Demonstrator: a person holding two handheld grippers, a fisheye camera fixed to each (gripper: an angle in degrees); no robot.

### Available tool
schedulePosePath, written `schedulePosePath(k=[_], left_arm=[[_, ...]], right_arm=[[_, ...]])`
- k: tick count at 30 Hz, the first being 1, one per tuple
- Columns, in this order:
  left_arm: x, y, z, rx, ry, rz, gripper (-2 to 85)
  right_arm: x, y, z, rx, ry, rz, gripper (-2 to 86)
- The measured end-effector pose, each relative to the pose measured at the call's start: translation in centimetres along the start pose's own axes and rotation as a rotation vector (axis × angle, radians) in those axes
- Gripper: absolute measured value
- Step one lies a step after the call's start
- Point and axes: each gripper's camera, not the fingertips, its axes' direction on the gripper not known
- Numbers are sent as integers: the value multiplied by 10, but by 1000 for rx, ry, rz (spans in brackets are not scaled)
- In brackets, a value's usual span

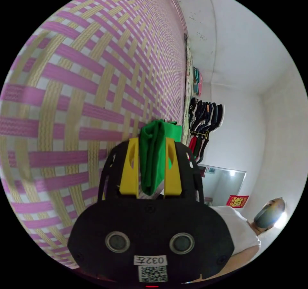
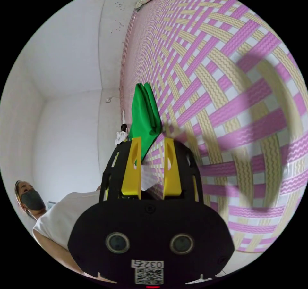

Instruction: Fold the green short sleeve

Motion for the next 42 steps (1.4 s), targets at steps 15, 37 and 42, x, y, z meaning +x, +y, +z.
schedulePosePath(k=[15,37,42], left_arm=[[32,-54,20,-18,3,29,90],[105,-175,91,-161,520,210,6],[181,-218,185,-325,686,268,7]], right_arm=[[45,-31,36,-67,-46,-15,114],[114,78,-14,184,27,-118,48],[153,134,-99,344,23,-130,48]])
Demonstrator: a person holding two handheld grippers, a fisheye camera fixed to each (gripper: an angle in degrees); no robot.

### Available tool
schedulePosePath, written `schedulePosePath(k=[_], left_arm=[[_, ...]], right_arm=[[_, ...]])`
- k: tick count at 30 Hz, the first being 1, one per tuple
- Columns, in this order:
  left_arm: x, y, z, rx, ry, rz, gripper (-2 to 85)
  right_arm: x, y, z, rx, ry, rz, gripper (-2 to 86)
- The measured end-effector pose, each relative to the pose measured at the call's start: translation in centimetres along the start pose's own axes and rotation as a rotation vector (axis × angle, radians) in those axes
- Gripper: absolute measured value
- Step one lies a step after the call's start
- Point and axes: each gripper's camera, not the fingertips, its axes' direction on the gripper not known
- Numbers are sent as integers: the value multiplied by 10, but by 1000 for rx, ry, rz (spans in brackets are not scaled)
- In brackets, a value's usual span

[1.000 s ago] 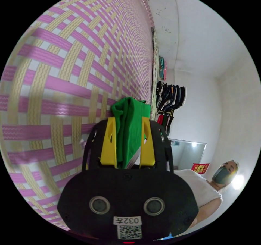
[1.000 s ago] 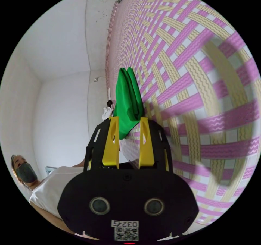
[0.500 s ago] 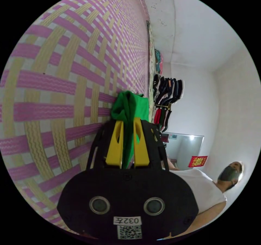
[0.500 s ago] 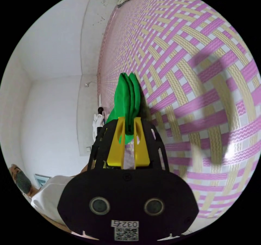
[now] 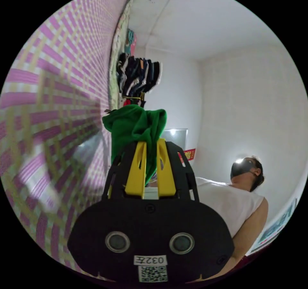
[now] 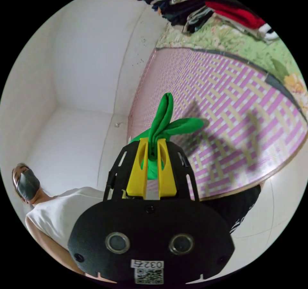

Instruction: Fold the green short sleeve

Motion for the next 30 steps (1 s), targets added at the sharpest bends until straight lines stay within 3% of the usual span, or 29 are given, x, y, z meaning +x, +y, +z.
schedulePosePath(k=[4,9,13,17,21,25,28,30], left_arm=[[-1,-91,113,-134,152,9,4],[49,-213,254,-237,150,168,2],[101,-327,382,-303,257,272,5],[146,-443,484,-311,270,282,6],[119,-532,524,-210,133,146,5],[17,-612,528,-216,-294,-116,2],[12,-634,513,-154,-170,-130,1],[29,-652,512,-167,-207,-122,1]], right_arm=[[29,5,-99,116,52,-72,49],[57,-21,-222,194,79,-215,49],[61,-69,-332,247,86,-404,48],[69,-107,-433,330,78,-525,48],[138,-144,-490,363,110,-437,49],[311,-181,-503,332,99,-125,54],[390,-174,-505,346,-53,-84,57],[406,-172,-509,339,-38,-104,52]])
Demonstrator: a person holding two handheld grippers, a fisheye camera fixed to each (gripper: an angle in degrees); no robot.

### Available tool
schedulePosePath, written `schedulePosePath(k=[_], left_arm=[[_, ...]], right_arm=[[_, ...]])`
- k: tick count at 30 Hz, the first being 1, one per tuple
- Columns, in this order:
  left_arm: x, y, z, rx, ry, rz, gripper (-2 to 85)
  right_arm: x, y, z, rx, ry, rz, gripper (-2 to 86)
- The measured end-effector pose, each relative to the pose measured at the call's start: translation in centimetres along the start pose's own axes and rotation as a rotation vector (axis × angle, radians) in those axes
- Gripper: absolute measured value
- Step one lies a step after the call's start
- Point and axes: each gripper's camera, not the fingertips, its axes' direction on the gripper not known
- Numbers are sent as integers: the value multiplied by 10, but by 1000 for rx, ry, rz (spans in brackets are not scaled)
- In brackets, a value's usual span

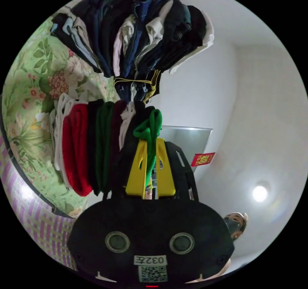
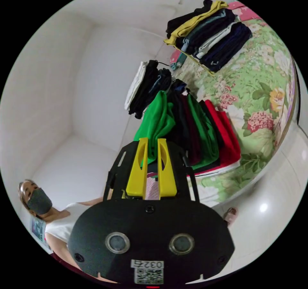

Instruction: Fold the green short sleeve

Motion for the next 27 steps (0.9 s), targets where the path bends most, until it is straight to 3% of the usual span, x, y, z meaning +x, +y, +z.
schedulePosePath(k=[4,9,13,18,22,25,27], left_arm=[[61,-34,-2,-11,74,6,0],[100,-61,-17,25,-87,-21,-2],[86,-81,-35,35,-63,-80,-2],[146,-104,-39,30,-8,-50,-2],[238,-104,-55,44,-251,77,4],[362,-61,-63,212,-655,420,-1],[429,-33,-41,243,-745,658,-8]], right_arm=[[-3,-11,-13,-12,-1,-81,48],[18,-18,-33,19,129,-82,46],[93,-9,-21,-18,17,59,47],[99,-3,-27,28,-65,61,48],[64,-3,-50,87,140,22,111],[2,1,-73,215,412,-140,115],[-42,0,-64,239,494,-308,94]])
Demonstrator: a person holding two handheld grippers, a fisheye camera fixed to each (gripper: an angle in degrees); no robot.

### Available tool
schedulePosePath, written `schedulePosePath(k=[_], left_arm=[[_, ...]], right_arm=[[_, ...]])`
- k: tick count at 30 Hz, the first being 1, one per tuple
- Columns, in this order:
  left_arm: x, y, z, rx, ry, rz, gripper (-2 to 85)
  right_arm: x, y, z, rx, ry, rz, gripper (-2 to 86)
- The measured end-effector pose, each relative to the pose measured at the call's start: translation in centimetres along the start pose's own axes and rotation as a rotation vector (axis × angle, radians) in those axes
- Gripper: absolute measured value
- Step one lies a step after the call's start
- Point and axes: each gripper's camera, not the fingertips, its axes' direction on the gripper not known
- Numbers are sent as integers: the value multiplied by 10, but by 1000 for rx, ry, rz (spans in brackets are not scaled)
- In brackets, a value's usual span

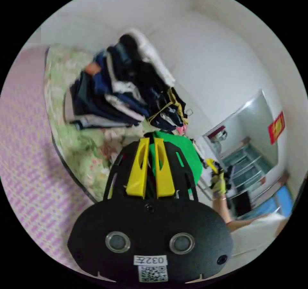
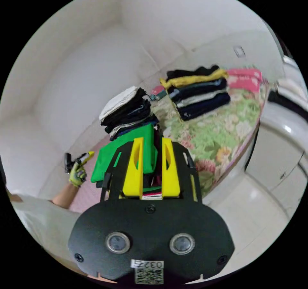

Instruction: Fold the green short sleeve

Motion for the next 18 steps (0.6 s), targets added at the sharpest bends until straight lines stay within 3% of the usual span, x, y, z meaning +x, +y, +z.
schedulePosePath(k=[2,5,7,10,13,15,18], left_arm=[[79,-25,-14,55,92,275,-9],[152,-47,1,76,37,451,9],[170,-59,15,73,-4,412,14],[191,-83,54,-137,-153,427,-6],[183,-87,86,-244,-265,437,-8],[179,-83,83,-199,-250,460,-9],[189,-84,75,-172,-281,509,-9]], right_arm=[[-63,-24,11,30,62,-215,81],[-130,-60,52,66,159,-381,72],[-157,-89,86,-1,148,-415,66],[-185,-129,148,-179,149,-480,36],[-189,-157,214,-338,337,-469,-3],[-179,-161,251,-452,376,-480,-7],[-174,-179,254,-391,333,-449,-9]])
